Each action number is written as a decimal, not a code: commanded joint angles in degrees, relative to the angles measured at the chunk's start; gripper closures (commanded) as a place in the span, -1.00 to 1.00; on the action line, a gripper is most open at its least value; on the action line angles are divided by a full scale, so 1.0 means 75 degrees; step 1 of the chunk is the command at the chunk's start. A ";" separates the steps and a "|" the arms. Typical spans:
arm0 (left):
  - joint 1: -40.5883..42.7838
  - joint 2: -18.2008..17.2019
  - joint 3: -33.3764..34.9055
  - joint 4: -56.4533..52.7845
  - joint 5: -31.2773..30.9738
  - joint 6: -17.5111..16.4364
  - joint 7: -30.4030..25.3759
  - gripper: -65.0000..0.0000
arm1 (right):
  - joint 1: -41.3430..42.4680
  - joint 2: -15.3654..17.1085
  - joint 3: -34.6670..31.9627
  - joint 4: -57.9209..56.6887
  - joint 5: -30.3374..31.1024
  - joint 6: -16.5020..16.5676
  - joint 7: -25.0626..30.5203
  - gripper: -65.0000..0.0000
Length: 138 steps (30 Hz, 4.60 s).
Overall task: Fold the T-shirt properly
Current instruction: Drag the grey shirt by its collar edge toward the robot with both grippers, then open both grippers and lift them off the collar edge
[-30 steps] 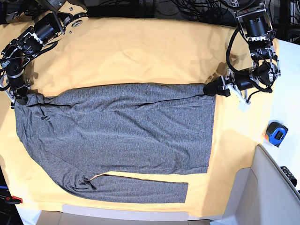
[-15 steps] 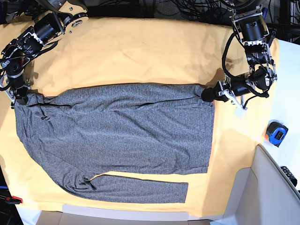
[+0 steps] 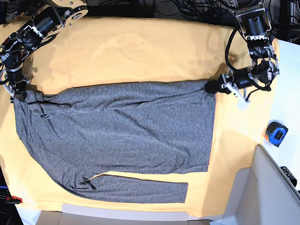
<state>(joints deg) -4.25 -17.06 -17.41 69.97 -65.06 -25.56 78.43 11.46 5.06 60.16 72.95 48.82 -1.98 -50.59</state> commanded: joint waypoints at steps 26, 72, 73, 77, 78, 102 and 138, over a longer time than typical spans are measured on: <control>0.1768 -0.0544 -0.0451 0.1776 -0.0193 -0.0056 0.0051 1.00 | -0.2378 0.1172 0.0940 0.0782 0.0905 -0.0164 -0.2404 1.00; 0.3550 -0.0064 -0.1084 0.2995 -0.0181 -0.0056 0.0004 0.83 | -0.4019 0.0878 0.0905 -0.0343 0.1913 -0.0105 -0.2802 0.92; 0.3550 -0.0064 -0.1084 0.2995 -0.0181 -0.0056 0.0004 0.77 | -0.3984 0.0878 0.0916 -0.0378 0.1913 -0.0105 -0.2919 0.85; 0.3562 -0.0064 -0.1084 0.2995 -0.0170 -0.0056 0.0004 0.53 | -0.3972 0.0867 0.0928 -0.0378 0.1913 -0.0105 -0.3013 0.50; 0.3562 -0.0064 -0.1084 0.2995 -0.0170 -0.0056 0.0004 0.50 | -0.3996 0.0867 0.0928 -0.0378 0.1913 -0.0105 -0.3025 0.43; 0.3691 -0.0111 -0.1107 0.3042 -0.0193 -0.0056 0.0039 0.46 | -0.4734 0.0949 0.0951 -0.0308 0.1913 -0.0105 -0.3236 0.22; 0.2577 -0.0908 -0.2866 0.4332 -0.0170 -0.0067 0.0209 0.36 | -0.3340 0.1347 0.1420 0.4556 0.1807 0.0481 -0.3423 0.22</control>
<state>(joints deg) 16.23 -21.93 -38.81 101.30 -64.23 -25.87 81.32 -13.54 14.09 70.76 106.39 61.73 2.00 -76.58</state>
